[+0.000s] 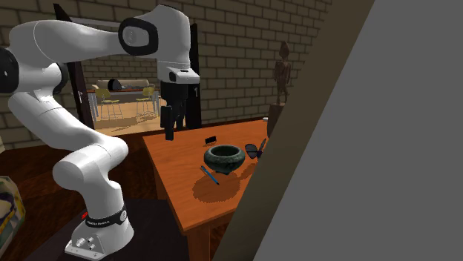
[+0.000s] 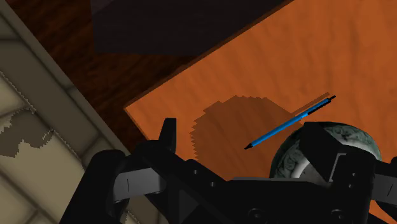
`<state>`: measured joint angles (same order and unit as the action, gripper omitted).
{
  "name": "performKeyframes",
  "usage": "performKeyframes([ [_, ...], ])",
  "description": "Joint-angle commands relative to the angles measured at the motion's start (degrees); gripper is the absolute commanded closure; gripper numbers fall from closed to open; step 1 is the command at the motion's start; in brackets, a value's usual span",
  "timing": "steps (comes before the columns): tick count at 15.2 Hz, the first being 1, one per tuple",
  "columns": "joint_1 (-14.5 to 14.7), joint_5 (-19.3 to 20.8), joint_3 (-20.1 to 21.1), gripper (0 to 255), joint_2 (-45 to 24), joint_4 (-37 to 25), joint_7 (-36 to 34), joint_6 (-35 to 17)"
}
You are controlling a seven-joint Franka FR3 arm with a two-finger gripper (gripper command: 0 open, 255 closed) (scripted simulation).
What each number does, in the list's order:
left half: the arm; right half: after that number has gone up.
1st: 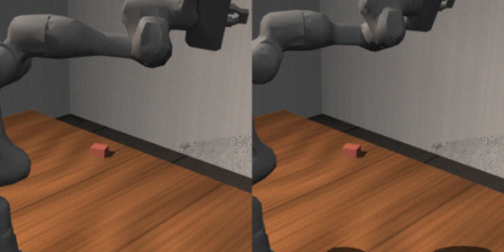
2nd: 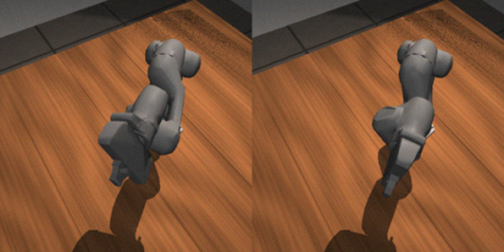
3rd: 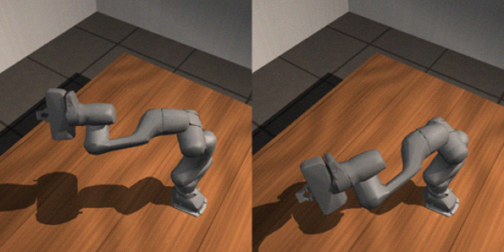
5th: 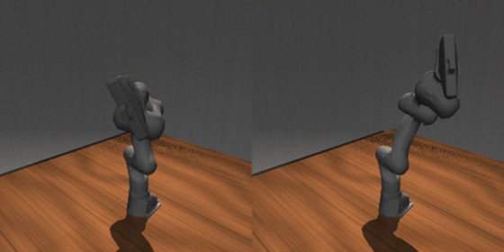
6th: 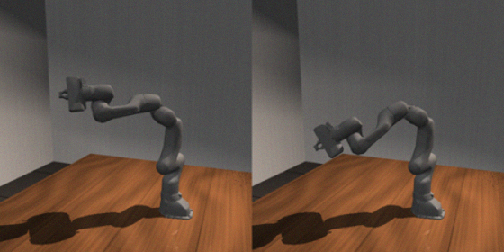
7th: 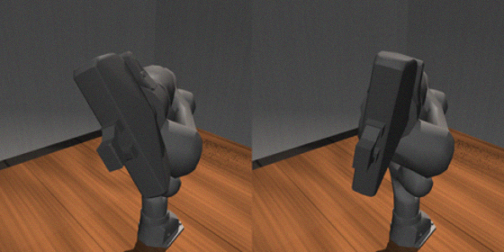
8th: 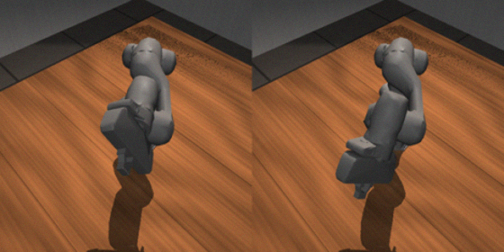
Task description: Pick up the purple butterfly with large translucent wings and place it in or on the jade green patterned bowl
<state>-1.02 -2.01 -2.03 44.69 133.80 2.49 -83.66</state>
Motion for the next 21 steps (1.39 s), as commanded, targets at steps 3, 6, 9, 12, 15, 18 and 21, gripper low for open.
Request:
performKeyframes([
  [3,0.29,-2.19,2.04,0,-2.09,0.14,-3.48,-2.10],
  [6,0.71,-5.23,4.99,0,-5.78,-0.22,-8.53,-5.38],
  [9,1.10,-7.87,7.80,0,-10.08,-1.29,-13.39,-8.75],
  [12,1.36,-10.06,10.47,0,-14.90,-3.06,-18.07,-12.09],
  [15,1.59,-11.70,12.91,0,-20.18,-5.51,-22.68,-15.32],
  [18,1.75,-12.76,15.16,0,-25.85,-8.63,-27.23,-18.34],
  [21,1.97,-13.18,17.09,0,-31.84,-12.40,-31.79,-21.09],
])
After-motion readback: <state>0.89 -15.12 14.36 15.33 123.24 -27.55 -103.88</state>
